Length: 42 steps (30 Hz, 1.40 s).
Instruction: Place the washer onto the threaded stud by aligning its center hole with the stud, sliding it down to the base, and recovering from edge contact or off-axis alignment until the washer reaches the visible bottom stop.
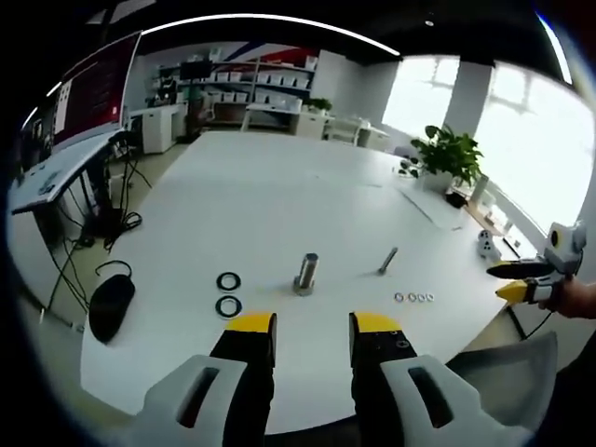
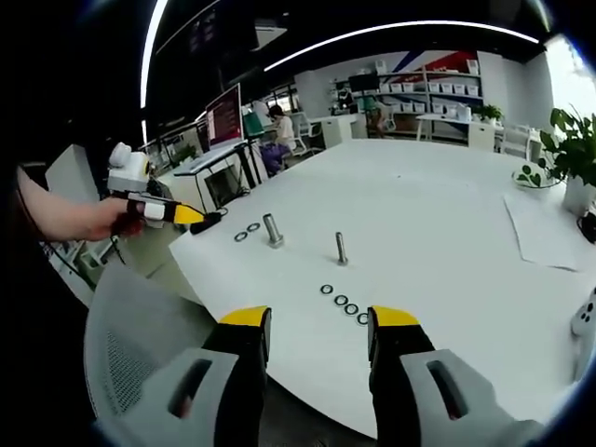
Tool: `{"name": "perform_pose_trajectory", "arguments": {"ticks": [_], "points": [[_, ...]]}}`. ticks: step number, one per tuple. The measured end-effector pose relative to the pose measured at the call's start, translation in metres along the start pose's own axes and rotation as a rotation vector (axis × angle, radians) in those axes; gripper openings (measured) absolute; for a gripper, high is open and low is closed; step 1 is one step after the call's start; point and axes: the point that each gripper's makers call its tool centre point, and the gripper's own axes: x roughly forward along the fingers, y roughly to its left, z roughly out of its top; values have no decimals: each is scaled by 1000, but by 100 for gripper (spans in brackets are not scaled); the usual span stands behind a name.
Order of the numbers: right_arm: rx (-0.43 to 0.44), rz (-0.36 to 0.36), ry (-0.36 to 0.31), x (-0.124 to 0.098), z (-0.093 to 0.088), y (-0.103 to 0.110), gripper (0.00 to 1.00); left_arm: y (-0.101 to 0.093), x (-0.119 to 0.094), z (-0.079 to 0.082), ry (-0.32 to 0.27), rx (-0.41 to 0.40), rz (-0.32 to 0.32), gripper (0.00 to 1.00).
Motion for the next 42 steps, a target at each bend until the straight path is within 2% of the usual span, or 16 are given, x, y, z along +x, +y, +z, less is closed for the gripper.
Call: {"name": "perform_pose_trajectory", "arguments": {"ticks": [6,11,15,19,27,33,42], "points": [[12,-6,-3,2,1,-3,44,18,15,-3,53,14,15,29],[10,-9,-10,5,4,-2,44,31,26,-4,95,57,45,28],[9,-10,-10,5,5,-1,44,35,32,-3,114,41,47,28],[7,-12,-16,5,7,0,44,40,37,-6,158,85,47,28],[26,-15,-9,5,0,-1,44,50,45,-12,219,80,52,28],[44,-19,-9,3,1,-1,44,54,52,-21,282,109,53,28],[54,-25,-10,4,0,0,44,76,66,-29,374,141,89,28]]}}
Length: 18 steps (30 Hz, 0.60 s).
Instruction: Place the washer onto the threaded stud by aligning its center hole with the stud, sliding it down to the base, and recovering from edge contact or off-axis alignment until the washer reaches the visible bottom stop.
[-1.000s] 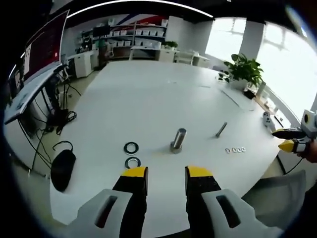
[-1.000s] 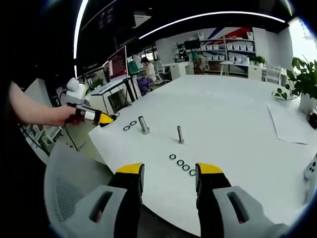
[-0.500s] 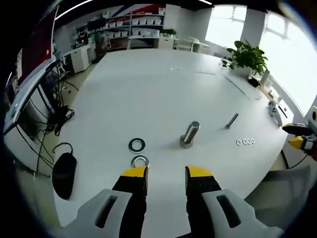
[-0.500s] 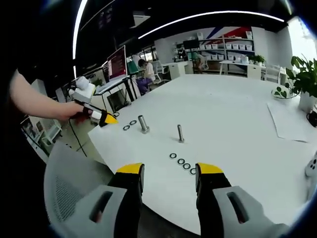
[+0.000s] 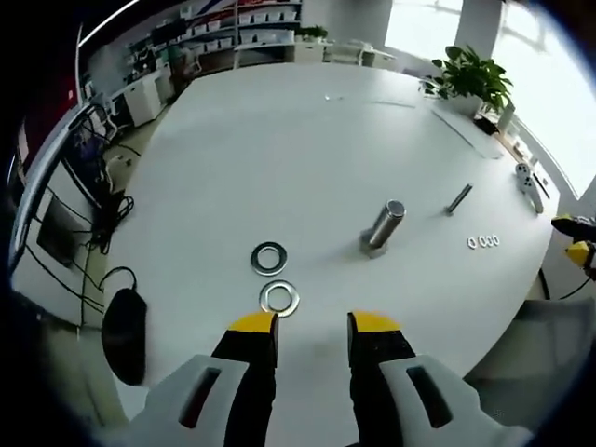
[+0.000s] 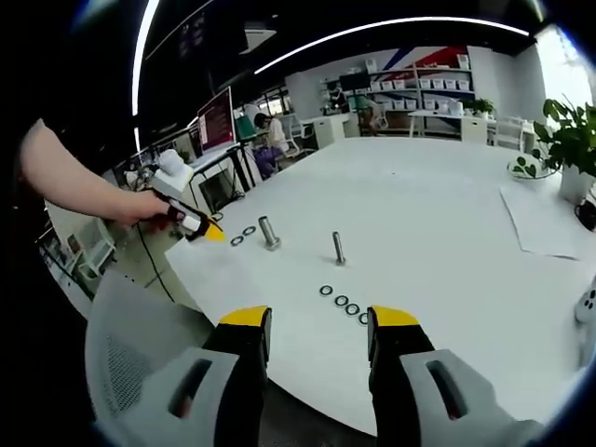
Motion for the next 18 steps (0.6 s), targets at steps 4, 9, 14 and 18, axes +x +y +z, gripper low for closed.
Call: {"name": "perform_pose_trajectory", "arguments": {"ticks": [4,9,14,18], "points": [[12,-15,-2,0,1,-3,44,10,11,0,41,3,6,28],[15,-27,7,0,-1,-7,44,17,25,-2,95,26,3,28],[16,-38,7,-3,1,-11,44,23,36,2,119,60,10,27],[12,-39,6,-3,1,-11,44,24,40,1,143,70,15,27]]}}
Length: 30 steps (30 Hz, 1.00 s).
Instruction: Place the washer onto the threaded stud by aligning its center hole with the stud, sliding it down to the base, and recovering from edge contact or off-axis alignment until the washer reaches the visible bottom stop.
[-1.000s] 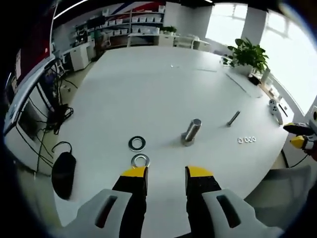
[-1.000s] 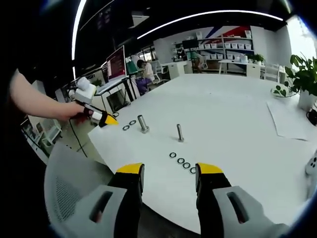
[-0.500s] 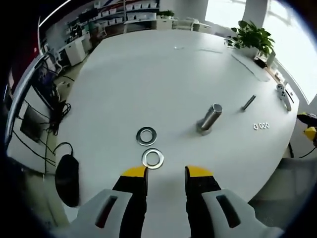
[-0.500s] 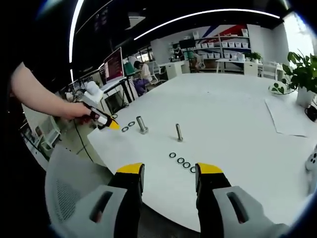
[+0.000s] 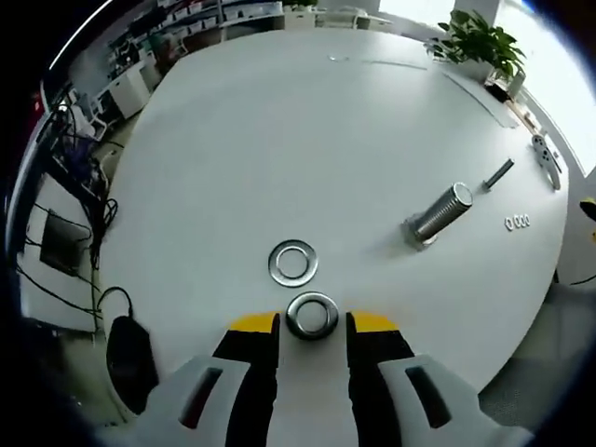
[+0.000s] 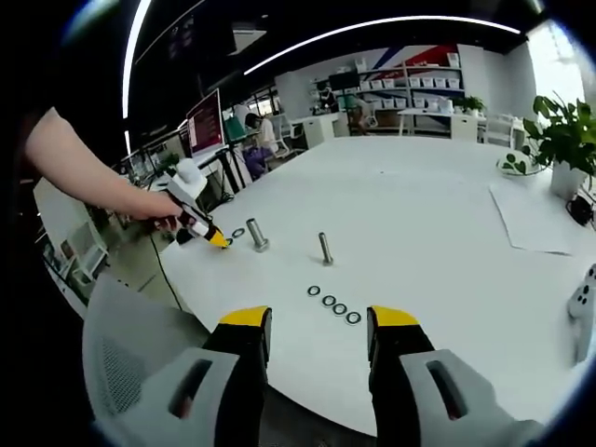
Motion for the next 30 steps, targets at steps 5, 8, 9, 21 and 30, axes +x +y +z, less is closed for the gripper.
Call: {"name": "perform_pose_trajectory", "arguments": {"ticks": [5,8,9,21,30], "points": [[2,-1,2,0,-2,1,43,0,1,-6,30,47,5,25],[1,-3,0,-1,-3,2,43,0,2,-2,26,52,-1,25],[2,-3,0,-2,-3,2,43,-1,3,-2,25,69,-5,24],[15,-6,-1,-5,-9,2,43,-8,3,-2,45,102,-25,21],[17,-3,-6,-2,-7,0,43,-18,2,-6,82,160,-47,21]]}}
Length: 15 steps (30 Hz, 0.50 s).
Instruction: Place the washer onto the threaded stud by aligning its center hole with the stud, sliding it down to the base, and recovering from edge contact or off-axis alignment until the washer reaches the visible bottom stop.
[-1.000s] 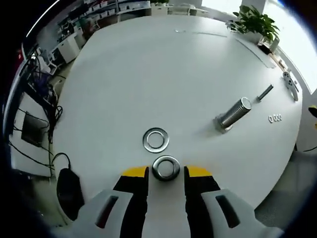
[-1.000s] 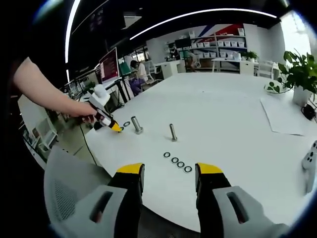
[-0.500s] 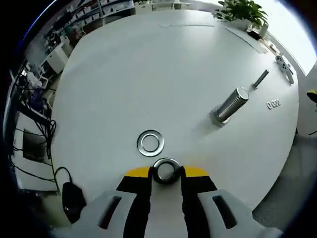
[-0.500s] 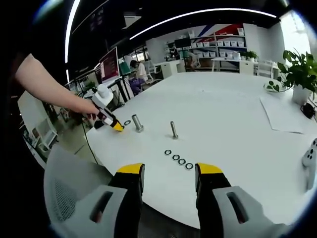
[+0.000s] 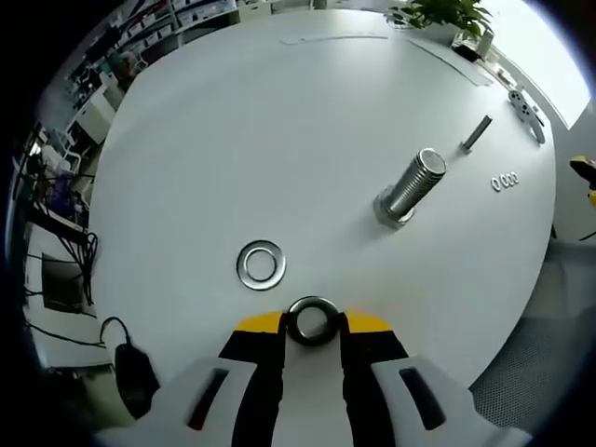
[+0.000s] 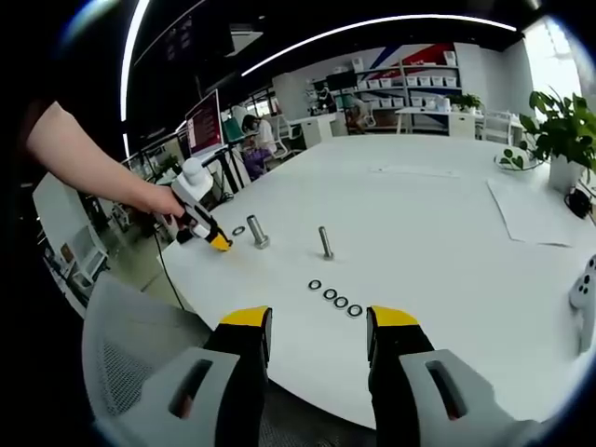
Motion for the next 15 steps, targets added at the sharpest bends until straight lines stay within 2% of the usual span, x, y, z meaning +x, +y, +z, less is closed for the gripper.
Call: {"name": "perform_pose_trajectory", "arguments": {"ticks": [4,7,15], "points": [[-3,3,-2,2,2,0,43,0,-1,-4,43,40,-8,21],[1,2,-4,4,3,-1,43,0,-2,-5,59,35,-10,22],[3,4,-4,7,1,0,43,2,-1,-5,65,38,-18,23]]}}
